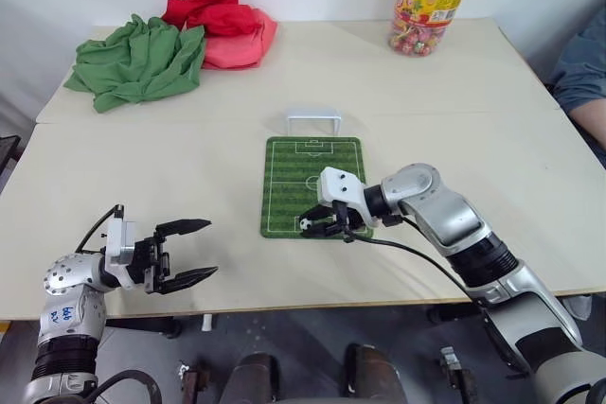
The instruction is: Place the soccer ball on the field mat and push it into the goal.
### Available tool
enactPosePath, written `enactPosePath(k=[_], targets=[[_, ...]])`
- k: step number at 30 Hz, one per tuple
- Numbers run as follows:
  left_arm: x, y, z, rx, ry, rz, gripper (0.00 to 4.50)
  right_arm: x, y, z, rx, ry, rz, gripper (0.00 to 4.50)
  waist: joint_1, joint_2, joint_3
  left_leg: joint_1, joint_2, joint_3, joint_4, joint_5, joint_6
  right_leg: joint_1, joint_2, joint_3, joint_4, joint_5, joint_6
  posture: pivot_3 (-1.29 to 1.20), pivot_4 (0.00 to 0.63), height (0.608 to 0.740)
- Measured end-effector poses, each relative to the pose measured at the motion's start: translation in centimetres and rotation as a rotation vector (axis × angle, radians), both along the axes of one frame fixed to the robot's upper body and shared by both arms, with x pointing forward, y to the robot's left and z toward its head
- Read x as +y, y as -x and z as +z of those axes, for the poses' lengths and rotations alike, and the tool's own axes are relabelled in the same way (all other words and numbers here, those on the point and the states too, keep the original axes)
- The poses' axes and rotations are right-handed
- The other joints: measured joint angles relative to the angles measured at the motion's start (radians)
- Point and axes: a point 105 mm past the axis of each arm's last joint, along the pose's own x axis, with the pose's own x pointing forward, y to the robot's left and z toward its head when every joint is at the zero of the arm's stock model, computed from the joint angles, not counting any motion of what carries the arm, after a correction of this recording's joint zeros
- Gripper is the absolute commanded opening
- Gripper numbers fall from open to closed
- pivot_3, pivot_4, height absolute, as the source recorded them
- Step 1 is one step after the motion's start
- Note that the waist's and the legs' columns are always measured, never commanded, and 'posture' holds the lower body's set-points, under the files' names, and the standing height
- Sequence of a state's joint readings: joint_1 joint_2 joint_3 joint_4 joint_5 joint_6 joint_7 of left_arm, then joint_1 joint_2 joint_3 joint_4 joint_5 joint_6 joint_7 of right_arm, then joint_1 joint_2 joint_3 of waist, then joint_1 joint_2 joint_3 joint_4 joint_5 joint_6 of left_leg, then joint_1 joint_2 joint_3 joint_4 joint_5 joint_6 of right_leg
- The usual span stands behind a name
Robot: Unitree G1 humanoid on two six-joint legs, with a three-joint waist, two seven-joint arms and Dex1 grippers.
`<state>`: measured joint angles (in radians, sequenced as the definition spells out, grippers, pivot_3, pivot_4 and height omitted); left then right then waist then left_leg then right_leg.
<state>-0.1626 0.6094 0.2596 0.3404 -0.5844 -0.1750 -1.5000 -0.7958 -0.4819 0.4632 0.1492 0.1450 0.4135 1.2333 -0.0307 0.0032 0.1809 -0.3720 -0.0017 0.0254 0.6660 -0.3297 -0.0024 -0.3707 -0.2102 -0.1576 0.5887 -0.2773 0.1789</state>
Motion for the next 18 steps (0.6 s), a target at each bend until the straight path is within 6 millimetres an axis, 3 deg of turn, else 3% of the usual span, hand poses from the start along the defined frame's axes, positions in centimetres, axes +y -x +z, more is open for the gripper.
enactPosePath(k=[9,18], targets=[[0.1,0.5,0.0,-0.002,0.005,0.005,4.50,-0.8,-1.1,-1.3,0.008,0.036,0.006,0.85,-0.001,0.000,0.000,0.000,0.000,0.001,0.000,0.000,0.000,-0.001,0.000,0.000,0.000,0.000,0.000,0.00,0.150,0.740],[0.2,0.6,-0.1,-0.003,0.005,0.008,4.50,-0.6,-1.4,-1.3,0.000,0.043,0.026,0.85,-0.001,0.000,0.000,0.000,0.001,0.001,0.000,0.000,0.000,-0.001,0.000,0.000,0.001,0.000,0.000,0.00,0.150,0.740]])
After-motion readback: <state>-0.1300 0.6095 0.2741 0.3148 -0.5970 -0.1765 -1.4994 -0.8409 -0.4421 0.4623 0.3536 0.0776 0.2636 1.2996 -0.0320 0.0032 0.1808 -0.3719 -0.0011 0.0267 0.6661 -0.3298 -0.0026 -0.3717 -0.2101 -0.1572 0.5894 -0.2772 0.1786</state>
